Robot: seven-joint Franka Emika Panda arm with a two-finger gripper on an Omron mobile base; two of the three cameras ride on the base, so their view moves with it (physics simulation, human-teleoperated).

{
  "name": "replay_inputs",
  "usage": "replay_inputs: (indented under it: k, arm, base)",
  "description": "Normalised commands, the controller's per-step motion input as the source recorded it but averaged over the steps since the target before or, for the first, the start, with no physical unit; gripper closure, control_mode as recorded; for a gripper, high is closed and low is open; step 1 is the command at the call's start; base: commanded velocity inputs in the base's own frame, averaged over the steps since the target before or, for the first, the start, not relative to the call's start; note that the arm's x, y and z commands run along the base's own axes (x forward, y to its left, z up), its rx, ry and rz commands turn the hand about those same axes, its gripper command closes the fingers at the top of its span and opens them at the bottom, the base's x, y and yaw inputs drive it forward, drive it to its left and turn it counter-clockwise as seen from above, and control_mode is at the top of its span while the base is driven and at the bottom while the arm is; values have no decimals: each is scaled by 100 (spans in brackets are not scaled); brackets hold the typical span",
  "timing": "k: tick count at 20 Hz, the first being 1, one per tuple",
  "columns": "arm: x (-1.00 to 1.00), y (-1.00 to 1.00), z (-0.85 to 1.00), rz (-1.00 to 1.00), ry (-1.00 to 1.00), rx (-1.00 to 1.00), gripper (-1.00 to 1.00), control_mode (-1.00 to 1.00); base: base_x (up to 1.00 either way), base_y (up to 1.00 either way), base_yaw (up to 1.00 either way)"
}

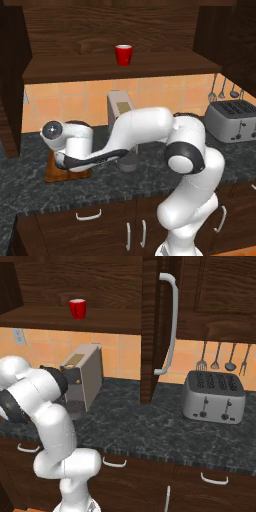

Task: Pick the kettle from the counter and place it on the tray. Then pick the mug from the cabinet and place it on the tray. Then close the cabinet doors.

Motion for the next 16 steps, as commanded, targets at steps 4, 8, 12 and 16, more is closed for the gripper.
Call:
replay_inputs:
  k: [4, 8, 12, 16]
  arm:
    - [-66, -83, 52, 10, 0, 0, -100, -100]
    - [-24, -86, 55, 26, 15, -2, -100, -100]
    - [0, -58, 2, 23, 21, -1, -100, -100]
    - [-23, -27, 11, 24, 4, 1, -100, -100]
  base:
    - [0, 0, 0]
    - [0, 0, 0]
    - [0, 0, 0]
    - [0, 0, 0]
